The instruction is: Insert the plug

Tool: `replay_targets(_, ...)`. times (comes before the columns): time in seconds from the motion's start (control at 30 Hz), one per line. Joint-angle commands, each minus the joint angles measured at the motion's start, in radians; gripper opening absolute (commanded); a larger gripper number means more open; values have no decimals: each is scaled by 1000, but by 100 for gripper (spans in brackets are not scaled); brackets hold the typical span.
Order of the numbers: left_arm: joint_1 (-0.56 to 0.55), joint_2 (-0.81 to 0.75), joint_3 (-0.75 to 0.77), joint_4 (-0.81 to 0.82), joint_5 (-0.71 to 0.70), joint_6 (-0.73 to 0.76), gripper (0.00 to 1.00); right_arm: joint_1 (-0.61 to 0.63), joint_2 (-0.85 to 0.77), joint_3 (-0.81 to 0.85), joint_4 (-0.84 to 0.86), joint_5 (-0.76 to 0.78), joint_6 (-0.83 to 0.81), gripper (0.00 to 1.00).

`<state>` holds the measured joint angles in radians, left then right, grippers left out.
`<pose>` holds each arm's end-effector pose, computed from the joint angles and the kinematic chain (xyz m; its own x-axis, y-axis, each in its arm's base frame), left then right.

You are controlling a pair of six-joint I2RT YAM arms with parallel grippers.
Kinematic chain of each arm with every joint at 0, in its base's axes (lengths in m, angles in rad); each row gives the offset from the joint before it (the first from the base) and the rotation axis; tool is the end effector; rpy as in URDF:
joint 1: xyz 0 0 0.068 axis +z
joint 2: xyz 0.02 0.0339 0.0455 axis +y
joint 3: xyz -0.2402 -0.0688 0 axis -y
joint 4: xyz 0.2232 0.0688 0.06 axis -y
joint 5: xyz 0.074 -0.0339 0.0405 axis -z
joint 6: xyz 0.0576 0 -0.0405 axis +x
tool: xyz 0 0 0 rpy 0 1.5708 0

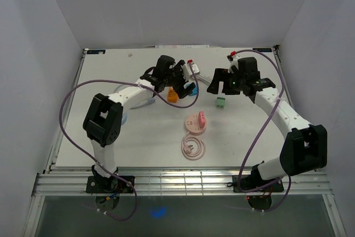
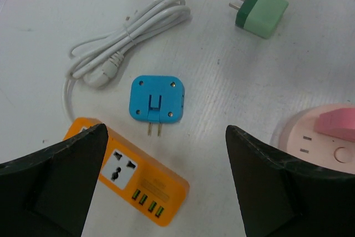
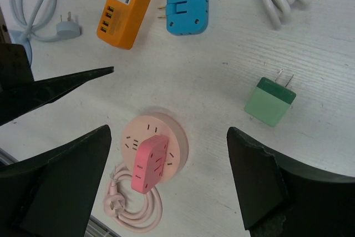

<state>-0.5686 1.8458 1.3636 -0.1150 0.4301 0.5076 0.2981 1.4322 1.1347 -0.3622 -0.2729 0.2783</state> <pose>0.3370 -0.2438 0.2233 -0.0350 0.5467 -0.8366 0.9119 0.3599 0.1970 0.3014 0.1089 0.2640 -0.6969 0.0626 -0.7144 -0.3068 0.8744 0.3759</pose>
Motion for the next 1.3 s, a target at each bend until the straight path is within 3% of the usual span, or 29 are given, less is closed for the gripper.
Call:
replay_targets(0.0, -1, 87, 129, -81, 91, 88, 98, -30, -44, -6, 40, -48, -19, 90)
replay_targets(0.3, 12, 294, 336, -187, 148, 127, 98, -117, -59, -61, 104, -106, 12, 90)
replay_targets(0.53, 16, 403, 422, -195, 111, 129, 98, -148, -61, -98, 154, -153, 25, 89)
replay_targets(0.83, 36, 472, 454, -157, 82, 97, 98, -154, -58, -121, 184, -195, 32, 87)
replay_targets(1.27, 49, 435, 410, -101, 68, 140, 98, -154, -55, -124, 203, -204, 33, 85)
